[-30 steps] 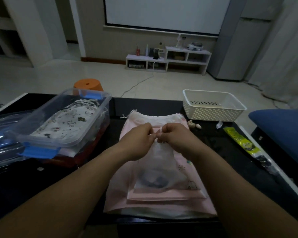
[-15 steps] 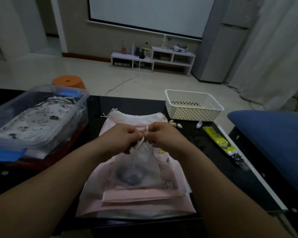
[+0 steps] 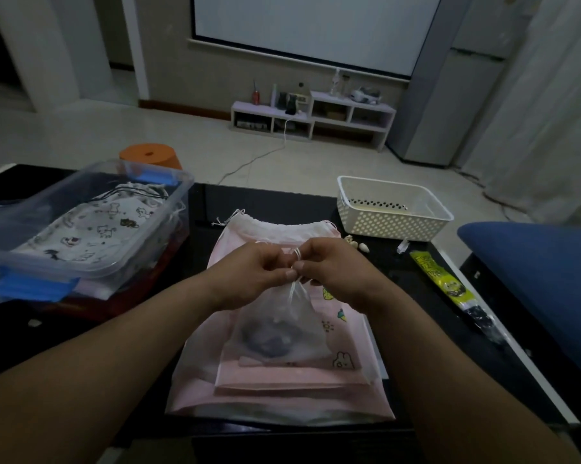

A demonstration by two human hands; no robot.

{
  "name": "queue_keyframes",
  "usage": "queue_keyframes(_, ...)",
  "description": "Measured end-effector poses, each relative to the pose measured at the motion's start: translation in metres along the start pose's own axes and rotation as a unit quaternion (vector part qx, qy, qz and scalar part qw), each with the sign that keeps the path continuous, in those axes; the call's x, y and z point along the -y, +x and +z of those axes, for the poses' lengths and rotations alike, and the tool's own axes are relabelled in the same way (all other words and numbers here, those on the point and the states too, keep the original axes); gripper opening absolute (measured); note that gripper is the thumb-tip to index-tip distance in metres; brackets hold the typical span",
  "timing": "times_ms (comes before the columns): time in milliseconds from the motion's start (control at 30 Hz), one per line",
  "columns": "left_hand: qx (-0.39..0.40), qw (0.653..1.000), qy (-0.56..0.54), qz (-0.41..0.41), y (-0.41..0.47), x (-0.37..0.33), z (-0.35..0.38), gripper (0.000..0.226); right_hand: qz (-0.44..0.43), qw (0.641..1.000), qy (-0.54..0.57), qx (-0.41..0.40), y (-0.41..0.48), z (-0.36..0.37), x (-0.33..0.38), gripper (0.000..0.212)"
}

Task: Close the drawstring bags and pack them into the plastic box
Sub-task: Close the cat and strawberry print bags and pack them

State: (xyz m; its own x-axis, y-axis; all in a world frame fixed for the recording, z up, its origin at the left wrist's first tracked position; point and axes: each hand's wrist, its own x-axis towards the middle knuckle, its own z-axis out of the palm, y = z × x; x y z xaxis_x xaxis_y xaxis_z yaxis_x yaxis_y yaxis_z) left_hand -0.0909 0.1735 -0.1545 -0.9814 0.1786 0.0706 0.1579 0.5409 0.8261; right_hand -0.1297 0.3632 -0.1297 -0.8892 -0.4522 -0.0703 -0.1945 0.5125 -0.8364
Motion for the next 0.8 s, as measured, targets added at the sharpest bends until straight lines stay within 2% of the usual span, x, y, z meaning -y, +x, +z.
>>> queue_keyframes(233,-0.002,0.999,-0.007,-0.031,0.003,0.006,-0.001,0.033,-0.044,0.996,-0.07,-0.036,0.005,0.007,-0.003,0.009)
queue_keyframes(300,-0.005,1.0,0.004,-0.03,0.003,0.006,0.001,0.03,-0.069,0.992,-0.095,-0.052,0.006,0.012,-0.002,0.008)
queue_keyframes(400,-0.006,0.999,0.03,-0.008,0.003,0.004,0.005,0.009,-0.111,0.981,-0.143,-0.07,0.005,0.02,-0.001,0.008)
queue_keyframes(533,-0.011,0.999,0.034,-0.023,0.004,0.008,0.005,0.014,-0.143,0.969,-0.181,-0.092,0.003,0.025,-0.002,0.008)
queue_keyframes(633,0.015,0.999,-0.011,-0.039,0.004,0.009,0.001,0.018,-0.143,0.969,-0.179,-0.097,0.004,0.024,-0.003,0.009)
queue_keyframes(800,0.06,0.988,-0.126,-0.07,0.003,0.013,-0.01,0.01,-0.142,0.972,-0.165,-0.084,0.002,0.023,-0.001,0.013)
